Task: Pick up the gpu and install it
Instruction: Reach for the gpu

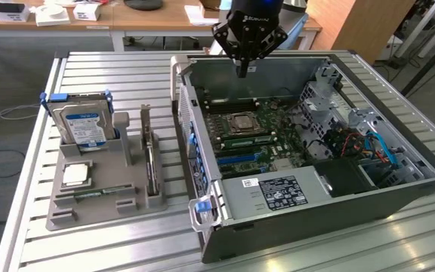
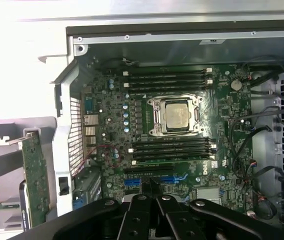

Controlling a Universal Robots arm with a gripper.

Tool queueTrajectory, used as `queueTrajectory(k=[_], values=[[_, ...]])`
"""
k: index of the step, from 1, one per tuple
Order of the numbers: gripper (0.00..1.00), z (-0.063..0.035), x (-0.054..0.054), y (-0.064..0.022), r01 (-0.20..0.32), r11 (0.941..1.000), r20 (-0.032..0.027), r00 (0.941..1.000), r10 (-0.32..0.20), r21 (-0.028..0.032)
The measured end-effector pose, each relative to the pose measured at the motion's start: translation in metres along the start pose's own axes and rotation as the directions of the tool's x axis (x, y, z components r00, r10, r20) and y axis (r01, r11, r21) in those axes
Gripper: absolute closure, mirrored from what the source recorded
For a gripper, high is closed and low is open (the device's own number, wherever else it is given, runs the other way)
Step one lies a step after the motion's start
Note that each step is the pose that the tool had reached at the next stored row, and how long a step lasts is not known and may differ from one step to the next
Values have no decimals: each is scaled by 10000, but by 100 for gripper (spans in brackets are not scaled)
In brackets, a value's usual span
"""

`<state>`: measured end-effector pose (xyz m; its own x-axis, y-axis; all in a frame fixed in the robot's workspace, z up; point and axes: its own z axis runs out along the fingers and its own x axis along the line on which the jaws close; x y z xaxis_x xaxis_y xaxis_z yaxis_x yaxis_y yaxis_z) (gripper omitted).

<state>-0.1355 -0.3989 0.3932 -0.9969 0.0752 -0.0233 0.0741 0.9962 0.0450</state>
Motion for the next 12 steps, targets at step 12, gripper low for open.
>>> queueTrajectory(k=[12], values=[[89,-3,296,-22,-2,10000,-12,10000,2,0]])
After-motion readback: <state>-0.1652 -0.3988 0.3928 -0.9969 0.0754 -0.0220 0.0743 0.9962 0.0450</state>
